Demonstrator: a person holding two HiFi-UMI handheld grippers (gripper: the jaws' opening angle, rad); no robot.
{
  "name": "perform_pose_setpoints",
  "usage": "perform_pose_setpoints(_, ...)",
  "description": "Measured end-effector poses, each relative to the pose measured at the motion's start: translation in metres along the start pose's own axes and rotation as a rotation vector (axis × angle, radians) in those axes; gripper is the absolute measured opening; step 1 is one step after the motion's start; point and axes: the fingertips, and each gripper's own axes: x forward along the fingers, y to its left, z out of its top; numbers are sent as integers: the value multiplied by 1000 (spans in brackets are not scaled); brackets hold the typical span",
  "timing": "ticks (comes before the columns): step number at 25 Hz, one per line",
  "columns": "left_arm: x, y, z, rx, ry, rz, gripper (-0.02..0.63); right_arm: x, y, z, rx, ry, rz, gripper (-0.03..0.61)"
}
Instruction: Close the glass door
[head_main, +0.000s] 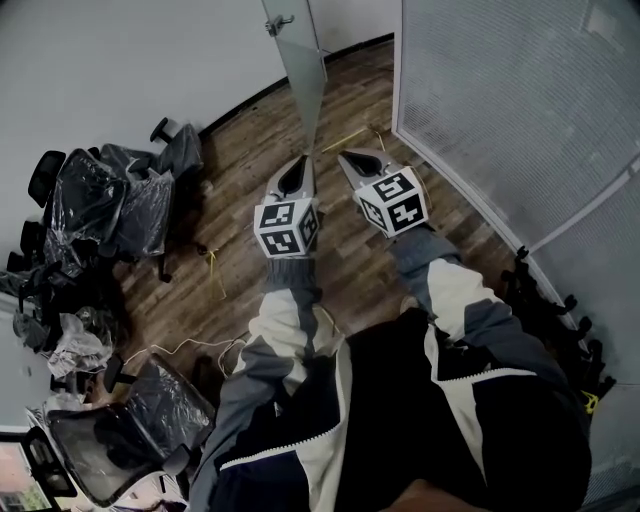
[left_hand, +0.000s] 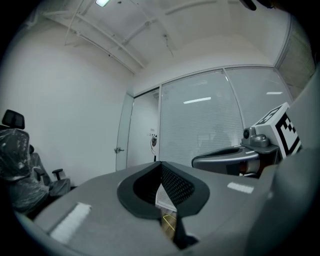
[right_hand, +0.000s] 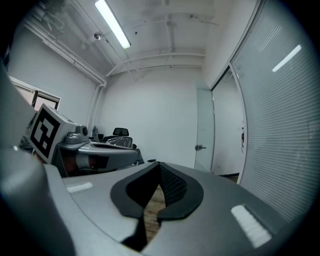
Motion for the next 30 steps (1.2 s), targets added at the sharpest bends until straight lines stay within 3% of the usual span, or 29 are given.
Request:
perform_pose_setpoints(10, 37, 36, -12, -7, 32, 63, 3, 56, -20, 6, -3, -10, 71, 5)
perform_pose_setpoints(30, 222, 109, -18, -33, 67, 225, 3, 220, -156, 7, -14, -14, 287, 5)
